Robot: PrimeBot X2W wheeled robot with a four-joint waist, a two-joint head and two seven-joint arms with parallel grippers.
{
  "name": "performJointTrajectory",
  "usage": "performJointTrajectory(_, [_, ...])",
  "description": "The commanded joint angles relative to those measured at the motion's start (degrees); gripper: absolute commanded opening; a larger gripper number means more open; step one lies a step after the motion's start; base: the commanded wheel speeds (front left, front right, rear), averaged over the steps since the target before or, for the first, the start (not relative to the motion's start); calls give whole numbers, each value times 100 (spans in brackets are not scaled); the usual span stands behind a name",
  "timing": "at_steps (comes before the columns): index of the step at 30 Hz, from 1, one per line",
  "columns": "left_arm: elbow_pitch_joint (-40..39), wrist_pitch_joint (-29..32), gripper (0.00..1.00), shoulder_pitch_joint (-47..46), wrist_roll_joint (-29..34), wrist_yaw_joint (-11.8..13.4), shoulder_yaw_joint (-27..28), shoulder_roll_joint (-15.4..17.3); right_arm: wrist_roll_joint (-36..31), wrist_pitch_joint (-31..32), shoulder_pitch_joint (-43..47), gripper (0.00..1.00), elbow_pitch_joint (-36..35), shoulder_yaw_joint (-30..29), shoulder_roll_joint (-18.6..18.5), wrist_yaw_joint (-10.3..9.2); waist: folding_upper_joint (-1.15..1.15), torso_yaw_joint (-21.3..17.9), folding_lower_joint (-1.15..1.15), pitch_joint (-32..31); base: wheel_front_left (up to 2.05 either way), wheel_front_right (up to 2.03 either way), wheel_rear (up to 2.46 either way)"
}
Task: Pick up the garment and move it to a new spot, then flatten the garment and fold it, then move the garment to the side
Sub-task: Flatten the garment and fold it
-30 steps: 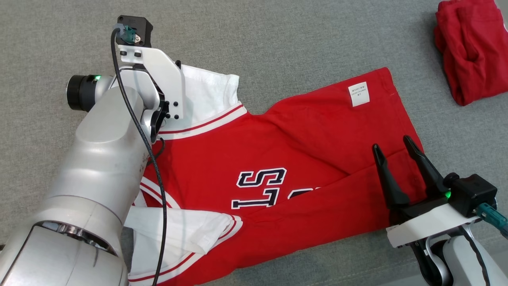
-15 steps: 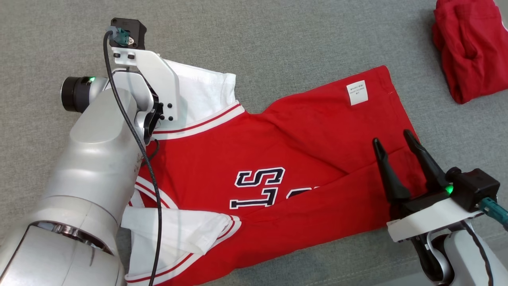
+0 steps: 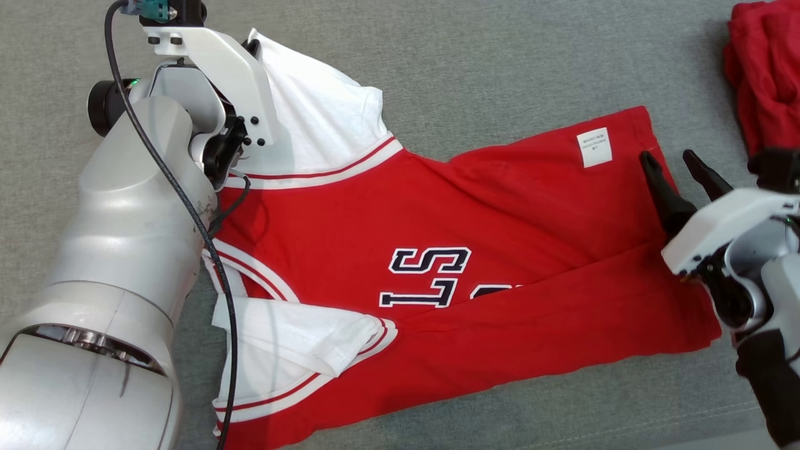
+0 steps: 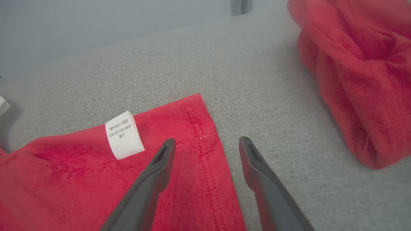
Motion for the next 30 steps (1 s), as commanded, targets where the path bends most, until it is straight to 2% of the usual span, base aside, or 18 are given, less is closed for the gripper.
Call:
performJointTrajectory(1, [-130,-27,0,-283,-40,-44,74,191,148,257,-193,100,20,146,-137,0,0,65,0,4,0,0,0])
performJointTrajectory(7, [-138,-60,0,-348,-26,-109,5,182,376,868,-767,100,401,314,-222,0,0,164,0,17,0,0,0])
performJointTrajectory(16, [-139,-86,0,-468,-22,-166,-91,165,336,1259,-1197,99,1101,400,-113,0,0,282,0,91,0,0,0])
performJointTrajectory(17, [-139,-85,0,-472,-28,-171,-96,162,347,1258,-1213,73,1121,426,-102,0,0,290,0,96,0,0,0])
performJointTrajectory(19, [-137,-88,0,-472,-40,-180,-107,159,359,1247,-1238,0,1163,482,-103,0,0,303,0,104,0,0,0])
performJointTrajectory(24, [-130,-112,0,-451,-58,-197,-135,188,379,1151,-1308,0,1176,570,-150,0,0,315,0,108,0,0,0])
performJointTrajectory(30, [-206,-365,0,-520,-80,-216,-137,240,202,662,-1581,0,1222,367,-277,0,0,347,0,85,0,0,0])
